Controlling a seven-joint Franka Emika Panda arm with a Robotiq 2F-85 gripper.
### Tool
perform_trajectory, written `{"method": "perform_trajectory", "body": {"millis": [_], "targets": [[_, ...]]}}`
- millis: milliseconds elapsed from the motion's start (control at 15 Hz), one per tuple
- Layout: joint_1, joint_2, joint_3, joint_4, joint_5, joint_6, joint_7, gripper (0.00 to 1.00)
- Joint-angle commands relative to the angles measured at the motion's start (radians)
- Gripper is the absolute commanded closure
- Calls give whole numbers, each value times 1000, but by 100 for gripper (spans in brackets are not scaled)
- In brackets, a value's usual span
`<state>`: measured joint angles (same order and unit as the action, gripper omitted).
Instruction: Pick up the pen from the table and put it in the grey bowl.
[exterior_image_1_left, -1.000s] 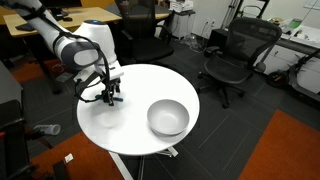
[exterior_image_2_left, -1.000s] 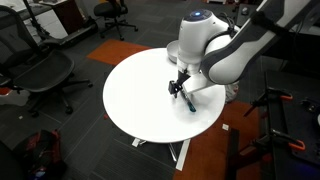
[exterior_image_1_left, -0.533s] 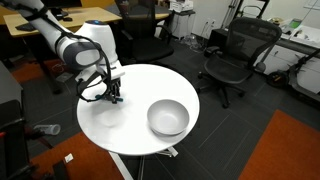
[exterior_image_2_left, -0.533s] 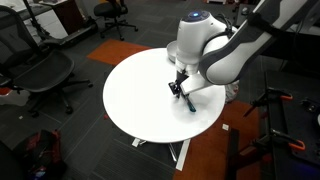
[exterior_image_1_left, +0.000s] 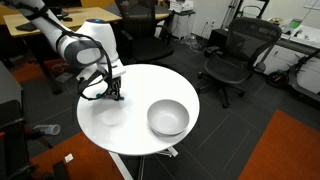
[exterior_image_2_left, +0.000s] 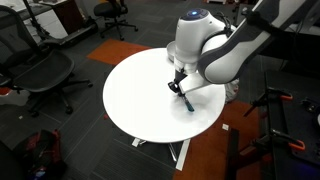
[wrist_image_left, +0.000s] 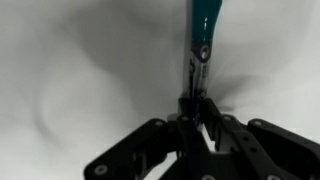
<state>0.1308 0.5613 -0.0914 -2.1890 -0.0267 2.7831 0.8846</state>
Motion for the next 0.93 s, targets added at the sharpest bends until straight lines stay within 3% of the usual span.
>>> {"method": "perform_trajectory", "body": {"millis": [0,333,867], "targets": [[37,-73,-43,-10,17,-46,-20,95],[61,-170,-104,-3,-28,-90,0,95],[-47,-245,-96,121,-80,-294,-178,95]]}}
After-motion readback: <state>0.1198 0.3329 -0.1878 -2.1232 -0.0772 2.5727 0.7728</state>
